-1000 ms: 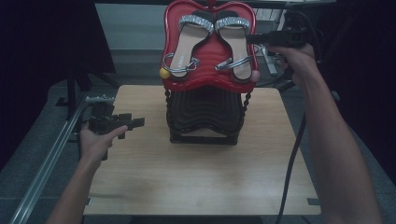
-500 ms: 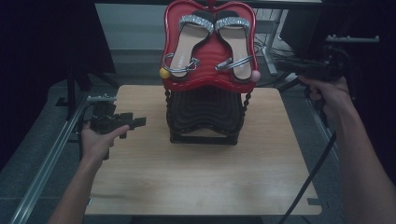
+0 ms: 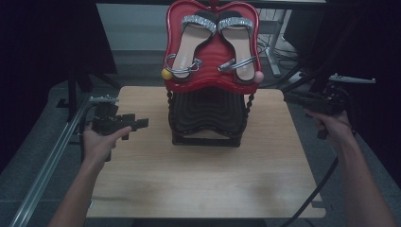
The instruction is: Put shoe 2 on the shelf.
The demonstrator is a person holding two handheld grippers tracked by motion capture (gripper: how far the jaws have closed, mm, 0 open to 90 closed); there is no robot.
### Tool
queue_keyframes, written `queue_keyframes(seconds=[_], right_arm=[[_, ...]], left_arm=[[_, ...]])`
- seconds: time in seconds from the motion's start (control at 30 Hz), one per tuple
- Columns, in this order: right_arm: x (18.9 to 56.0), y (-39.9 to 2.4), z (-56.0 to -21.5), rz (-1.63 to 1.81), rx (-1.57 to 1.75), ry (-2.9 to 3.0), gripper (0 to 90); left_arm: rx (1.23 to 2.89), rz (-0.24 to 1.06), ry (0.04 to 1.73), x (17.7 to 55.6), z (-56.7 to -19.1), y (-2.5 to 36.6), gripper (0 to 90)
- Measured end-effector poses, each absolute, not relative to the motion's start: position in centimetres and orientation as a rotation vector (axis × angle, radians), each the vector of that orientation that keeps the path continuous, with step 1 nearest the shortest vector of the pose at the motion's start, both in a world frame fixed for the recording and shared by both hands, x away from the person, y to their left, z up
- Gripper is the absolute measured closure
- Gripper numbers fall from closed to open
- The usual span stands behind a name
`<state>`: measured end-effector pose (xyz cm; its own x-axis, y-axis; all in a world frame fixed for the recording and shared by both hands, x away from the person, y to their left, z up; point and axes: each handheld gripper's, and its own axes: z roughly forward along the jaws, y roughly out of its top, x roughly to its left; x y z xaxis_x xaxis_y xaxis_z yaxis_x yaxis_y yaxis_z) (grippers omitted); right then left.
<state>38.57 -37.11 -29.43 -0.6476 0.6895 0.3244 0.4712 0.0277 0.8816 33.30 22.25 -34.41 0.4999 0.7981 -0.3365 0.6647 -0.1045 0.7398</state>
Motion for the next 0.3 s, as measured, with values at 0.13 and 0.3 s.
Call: queue_keyframes(seconds=[0.13, 0.3], right_arm=[[38.57, -36.86, -29.2, 1.68, 1.189, 2.1, 44.1], [38.56, -36.69, -29.09, 1.643, 1.174, 2.102, 42.8]], left_arm=[[1.827, 0.186, 1.218, 33.26, -34.32, 22.23, 32.7], [1.818, 0.182, 1.217, 33.12, -34.44, 22.32, 32.7]])
